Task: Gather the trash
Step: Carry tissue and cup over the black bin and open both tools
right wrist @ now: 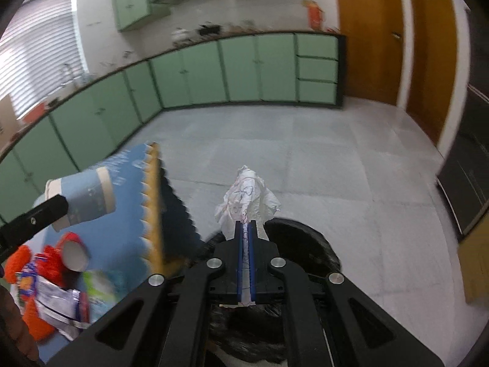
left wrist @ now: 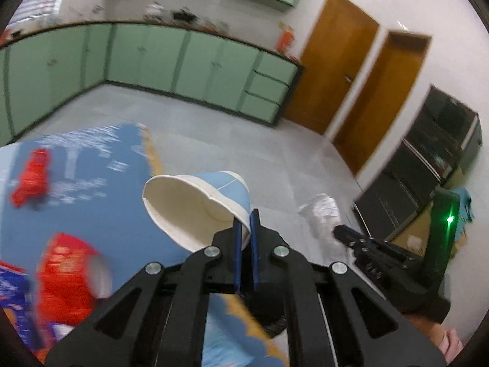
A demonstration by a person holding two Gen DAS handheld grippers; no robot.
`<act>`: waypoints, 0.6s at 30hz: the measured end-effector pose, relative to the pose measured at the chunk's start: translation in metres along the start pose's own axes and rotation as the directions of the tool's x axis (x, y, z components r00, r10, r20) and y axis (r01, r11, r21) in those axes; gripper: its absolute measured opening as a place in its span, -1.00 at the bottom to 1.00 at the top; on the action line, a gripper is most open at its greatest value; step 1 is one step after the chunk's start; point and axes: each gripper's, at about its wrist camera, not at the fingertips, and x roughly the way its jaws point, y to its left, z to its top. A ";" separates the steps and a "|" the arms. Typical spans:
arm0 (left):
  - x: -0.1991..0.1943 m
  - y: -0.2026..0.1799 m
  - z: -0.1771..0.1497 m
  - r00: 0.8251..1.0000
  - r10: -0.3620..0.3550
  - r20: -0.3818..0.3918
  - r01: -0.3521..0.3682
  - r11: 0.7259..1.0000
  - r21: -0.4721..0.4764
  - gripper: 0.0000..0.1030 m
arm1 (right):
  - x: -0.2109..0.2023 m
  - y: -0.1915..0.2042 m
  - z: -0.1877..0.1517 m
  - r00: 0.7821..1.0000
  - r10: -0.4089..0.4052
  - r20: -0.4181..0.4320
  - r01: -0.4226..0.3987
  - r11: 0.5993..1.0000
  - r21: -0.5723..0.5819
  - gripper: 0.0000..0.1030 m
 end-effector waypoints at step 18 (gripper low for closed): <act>0.073 -0.023 -0.005 0.988 -0.034 -0.151 0.044 0.997 0.062 0.09 | 0.052 -0.056 -0.007 0.994 -0.078 -0.075 0.084 0.993 0.079 -0.27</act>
